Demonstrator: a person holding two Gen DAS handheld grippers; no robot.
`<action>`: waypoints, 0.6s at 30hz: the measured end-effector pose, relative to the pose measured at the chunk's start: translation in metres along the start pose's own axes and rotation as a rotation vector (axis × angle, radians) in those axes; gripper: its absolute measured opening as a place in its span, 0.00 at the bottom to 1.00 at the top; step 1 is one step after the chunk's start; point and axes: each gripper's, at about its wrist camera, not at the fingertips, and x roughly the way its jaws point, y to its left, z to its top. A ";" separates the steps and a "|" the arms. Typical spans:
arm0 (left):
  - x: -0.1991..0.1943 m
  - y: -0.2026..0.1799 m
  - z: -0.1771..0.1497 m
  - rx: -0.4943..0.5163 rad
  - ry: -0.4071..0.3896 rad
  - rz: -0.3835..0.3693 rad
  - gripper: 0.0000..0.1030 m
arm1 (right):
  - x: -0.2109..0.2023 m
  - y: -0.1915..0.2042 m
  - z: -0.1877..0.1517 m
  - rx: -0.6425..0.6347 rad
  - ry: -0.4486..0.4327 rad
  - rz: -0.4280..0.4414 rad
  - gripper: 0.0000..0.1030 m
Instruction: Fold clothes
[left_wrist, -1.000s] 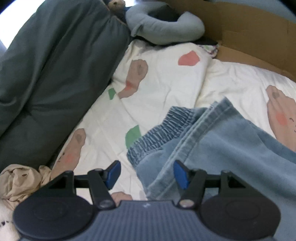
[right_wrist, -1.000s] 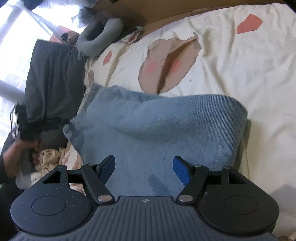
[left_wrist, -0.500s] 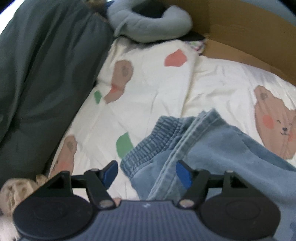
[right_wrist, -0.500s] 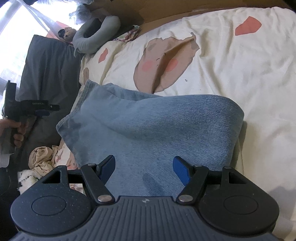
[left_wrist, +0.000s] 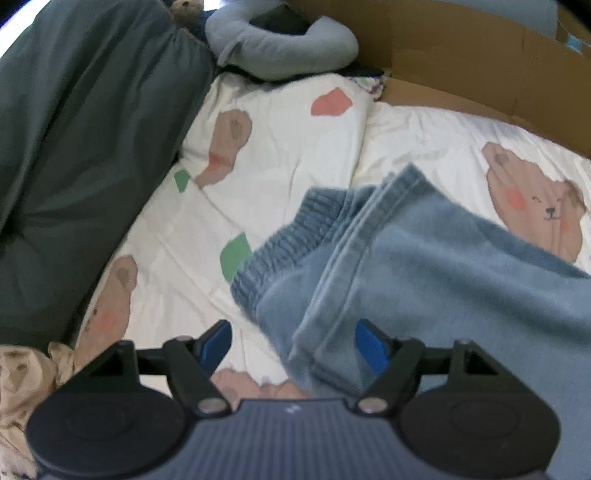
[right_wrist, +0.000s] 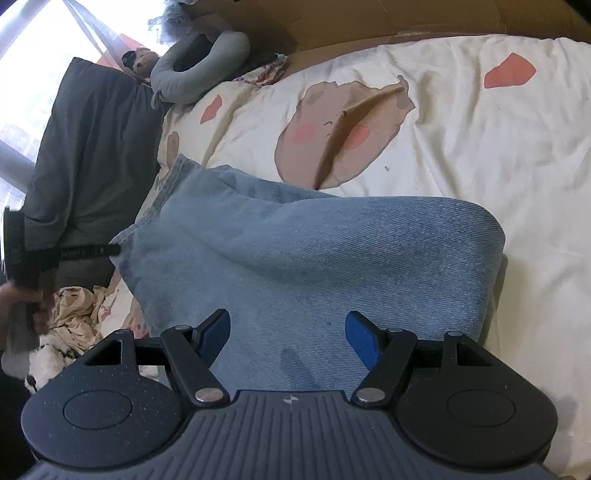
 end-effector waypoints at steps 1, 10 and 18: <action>0.001 0.002 -0.004 -0.014 0.001 -0.004 0.74 | 0.001 0.001 0.001 -0.002 -0.004 -0.003 0.72; 0.007 0.016 -0.028 -0.114 -0.031 -0.043 0.75 | 0.012 0.025 0.017 -0.083 -0.019 -0.010 0.72; 0.011 0.028 -0.041 -0.208 -0.054 -0.094 0.76 | 0.033 0.054 0.038 -0.206 0.014 -0.011 0.72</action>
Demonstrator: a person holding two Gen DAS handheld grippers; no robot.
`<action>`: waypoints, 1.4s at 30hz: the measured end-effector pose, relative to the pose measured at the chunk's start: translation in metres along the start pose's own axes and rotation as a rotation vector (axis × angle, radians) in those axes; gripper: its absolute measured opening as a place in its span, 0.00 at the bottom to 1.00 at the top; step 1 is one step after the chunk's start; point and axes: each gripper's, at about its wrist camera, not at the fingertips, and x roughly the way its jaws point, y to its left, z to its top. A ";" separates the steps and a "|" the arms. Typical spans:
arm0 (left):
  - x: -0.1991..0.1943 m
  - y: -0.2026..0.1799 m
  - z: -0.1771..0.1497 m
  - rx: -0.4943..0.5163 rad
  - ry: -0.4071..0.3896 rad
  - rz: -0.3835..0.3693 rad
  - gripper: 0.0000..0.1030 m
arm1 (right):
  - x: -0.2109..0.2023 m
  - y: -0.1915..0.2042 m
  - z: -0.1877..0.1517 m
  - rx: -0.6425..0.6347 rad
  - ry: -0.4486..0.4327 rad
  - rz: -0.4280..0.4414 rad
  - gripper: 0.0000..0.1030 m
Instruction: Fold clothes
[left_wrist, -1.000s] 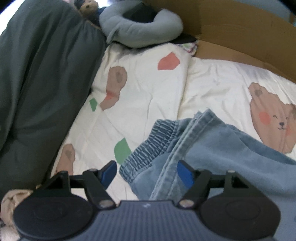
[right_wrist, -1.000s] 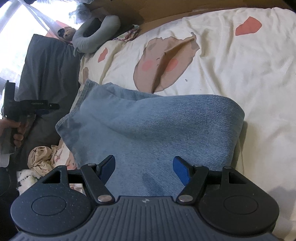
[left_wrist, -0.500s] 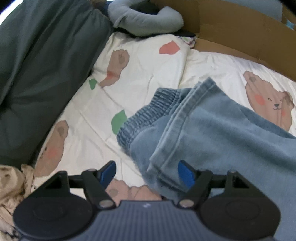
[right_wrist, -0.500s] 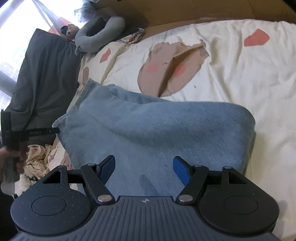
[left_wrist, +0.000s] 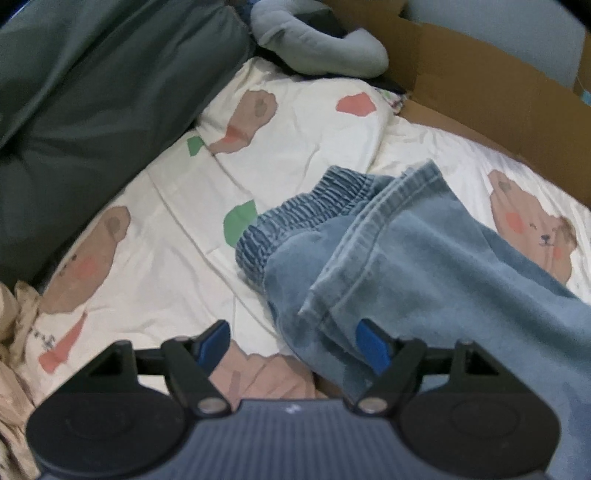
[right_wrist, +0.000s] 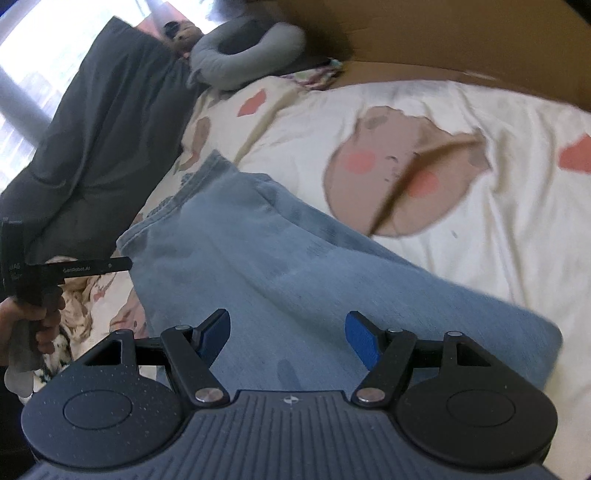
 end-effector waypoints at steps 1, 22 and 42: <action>0.000 0.002 -0.001 -0.017 -0.002 -0.006 0.76 | 0.004 0.003 0.003 -0.015 0.006 -0.001 0.72; 0.006 0.037 -0.014 -0.185 -0.047 -0.283 0.71 | 0.118 0.093 0.115 -0.278 0.039 0.018 0.72; 0.022 0.044 -0.007 -0.341 -0.048 -0.377 0.40 | 0.203 0.117 0.172 -0.497 0.148 -0.005 0.53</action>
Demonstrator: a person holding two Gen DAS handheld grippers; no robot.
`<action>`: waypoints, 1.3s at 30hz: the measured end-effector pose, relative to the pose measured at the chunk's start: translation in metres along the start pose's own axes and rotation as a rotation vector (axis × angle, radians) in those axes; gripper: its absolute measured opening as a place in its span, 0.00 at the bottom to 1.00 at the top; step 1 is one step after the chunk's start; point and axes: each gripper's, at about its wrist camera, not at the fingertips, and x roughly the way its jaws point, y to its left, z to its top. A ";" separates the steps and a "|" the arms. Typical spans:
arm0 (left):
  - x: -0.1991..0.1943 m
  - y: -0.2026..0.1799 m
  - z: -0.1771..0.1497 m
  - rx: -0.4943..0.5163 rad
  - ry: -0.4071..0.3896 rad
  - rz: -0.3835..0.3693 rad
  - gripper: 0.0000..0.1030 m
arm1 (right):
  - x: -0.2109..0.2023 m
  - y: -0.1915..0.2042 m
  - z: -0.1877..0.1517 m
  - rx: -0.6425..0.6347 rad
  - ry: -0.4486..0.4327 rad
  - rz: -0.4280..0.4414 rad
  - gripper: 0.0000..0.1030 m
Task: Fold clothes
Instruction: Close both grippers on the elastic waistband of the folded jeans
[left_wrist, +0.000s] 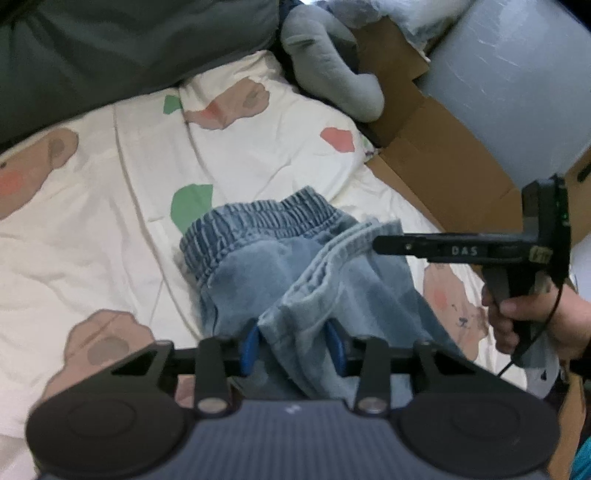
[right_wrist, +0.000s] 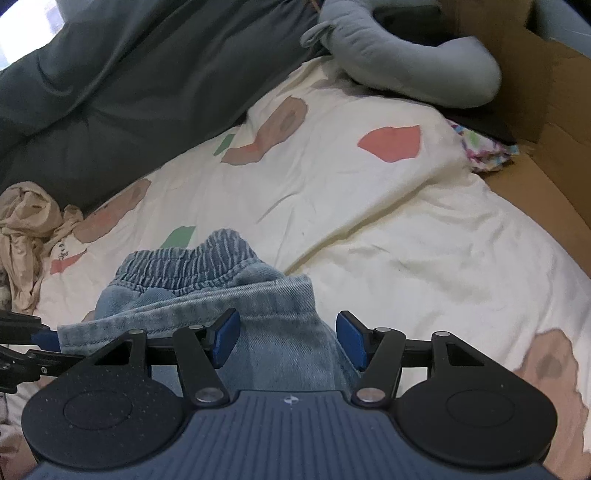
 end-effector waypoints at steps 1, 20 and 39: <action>0.000 0.000 0.000 -0.003 0.000 0.001 0.40 | 0.003 -0.001 0.002 -0.002 0.009 0.005 0.47; -0.018 0.004 0.006 -0.050 -0.032 -0.066 0.16 | -0.027 0.022 0.021 -0.147 -0.045 0.035 0.14; -0.018 0.014 0.058 -0.041 -0.091 -0.057 0.16 | -0.031 0.037 0.073 -0.165 -0.043 -0.063 0.14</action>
